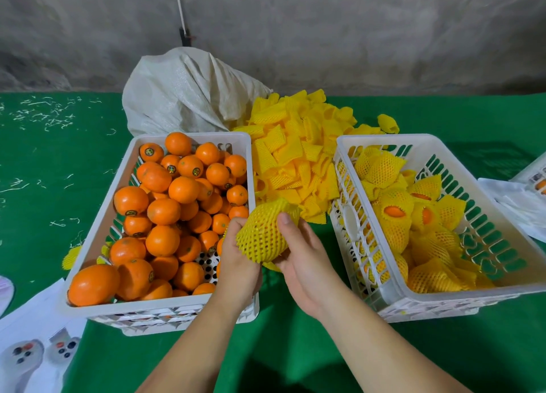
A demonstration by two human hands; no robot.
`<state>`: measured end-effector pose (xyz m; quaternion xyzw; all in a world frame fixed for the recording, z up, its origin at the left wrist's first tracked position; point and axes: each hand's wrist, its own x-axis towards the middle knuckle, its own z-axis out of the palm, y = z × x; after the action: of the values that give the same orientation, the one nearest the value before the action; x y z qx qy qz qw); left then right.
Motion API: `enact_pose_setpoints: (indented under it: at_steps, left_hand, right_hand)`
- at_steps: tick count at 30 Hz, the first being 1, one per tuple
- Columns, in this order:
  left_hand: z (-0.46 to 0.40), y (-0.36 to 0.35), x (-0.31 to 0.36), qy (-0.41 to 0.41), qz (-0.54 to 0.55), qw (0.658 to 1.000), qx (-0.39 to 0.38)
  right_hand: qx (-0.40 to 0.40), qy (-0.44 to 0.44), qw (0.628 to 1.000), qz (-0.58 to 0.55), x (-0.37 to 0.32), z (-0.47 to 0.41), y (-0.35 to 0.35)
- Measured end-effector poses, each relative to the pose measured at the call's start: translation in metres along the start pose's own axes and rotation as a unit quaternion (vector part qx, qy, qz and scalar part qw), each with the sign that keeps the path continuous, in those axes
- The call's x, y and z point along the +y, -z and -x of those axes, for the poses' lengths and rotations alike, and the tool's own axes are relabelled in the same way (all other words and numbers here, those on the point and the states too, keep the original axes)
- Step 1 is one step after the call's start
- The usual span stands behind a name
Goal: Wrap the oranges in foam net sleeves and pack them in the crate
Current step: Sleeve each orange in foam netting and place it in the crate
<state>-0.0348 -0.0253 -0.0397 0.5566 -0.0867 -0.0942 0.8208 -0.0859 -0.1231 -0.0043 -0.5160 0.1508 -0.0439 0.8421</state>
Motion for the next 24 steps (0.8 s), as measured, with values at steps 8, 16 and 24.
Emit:
enact_pose_setpoints:
  at_steps: [8, 16, 24]
  left_hand:
    - [0.001, 0.005, -0.007, -0.010, -0.122, 0.991, -0.055]
    - [0.003, 0.000, -0.014, -0.054, -0.211, 0.975, -0.038]
    - [0.004, 0.003, -0.009, -0.060, -0.281, 0.934, -0.213]
  right_hand:
    - [0.130, 0.002, 0.989, -0.075, -0.003, -0.011, -0.006]
    - [0.078, 0.010, 0.995, -0.061, 0.002, -0.016, 0.005]
    - [0.117, 0.035, 0.992, 0.022, -0.023, -0.047, 0.038]
